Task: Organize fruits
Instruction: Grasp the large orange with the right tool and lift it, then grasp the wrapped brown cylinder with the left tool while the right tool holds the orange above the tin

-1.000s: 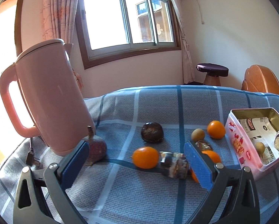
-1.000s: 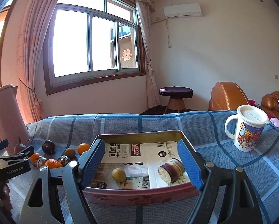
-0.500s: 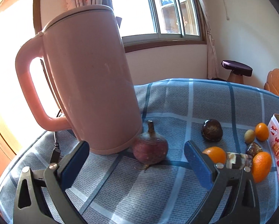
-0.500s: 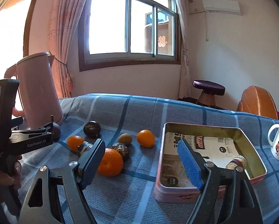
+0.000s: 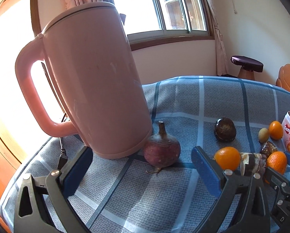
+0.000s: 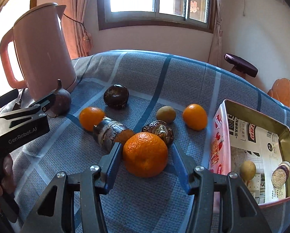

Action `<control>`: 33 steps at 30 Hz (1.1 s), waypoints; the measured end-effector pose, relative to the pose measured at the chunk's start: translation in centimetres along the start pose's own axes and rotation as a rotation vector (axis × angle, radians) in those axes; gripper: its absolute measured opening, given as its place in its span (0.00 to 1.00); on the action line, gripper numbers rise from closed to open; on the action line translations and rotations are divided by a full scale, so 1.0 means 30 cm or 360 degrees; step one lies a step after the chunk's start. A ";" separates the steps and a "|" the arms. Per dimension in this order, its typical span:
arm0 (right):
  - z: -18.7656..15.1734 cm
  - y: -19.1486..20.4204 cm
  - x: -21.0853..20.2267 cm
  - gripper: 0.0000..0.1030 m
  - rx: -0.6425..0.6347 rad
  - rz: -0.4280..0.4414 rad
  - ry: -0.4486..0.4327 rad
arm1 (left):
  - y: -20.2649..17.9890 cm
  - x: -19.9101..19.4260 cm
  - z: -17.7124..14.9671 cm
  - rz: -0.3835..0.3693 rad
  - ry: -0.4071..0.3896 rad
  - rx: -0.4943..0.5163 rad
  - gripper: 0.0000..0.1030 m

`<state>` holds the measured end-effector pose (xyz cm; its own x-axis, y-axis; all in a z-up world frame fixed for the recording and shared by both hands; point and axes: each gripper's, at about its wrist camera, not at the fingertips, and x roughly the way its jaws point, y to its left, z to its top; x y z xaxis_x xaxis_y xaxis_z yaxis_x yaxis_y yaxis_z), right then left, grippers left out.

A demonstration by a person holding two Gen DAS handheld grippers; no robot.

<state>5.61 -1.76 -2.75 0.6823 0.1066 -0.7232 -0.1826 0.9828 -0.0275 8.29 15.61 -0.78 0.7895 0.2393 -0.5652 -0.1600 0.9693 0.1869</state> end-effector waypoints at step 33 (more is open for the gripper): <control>-0.092 -0.214 -0.318 0.47 0.0178 -0.0156 -0.0516 | -0.299 -0.086 -0.039 -0.0994 0.0113 0.0373 0.66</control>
<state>-1.66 -9.49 2.41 0.8852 0.0356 -0.4638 -0.0386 0.9992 0.0030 6.98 6.37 -1.95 0.6498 -0.3514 -0.6741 0.4535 0.8908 -0.0272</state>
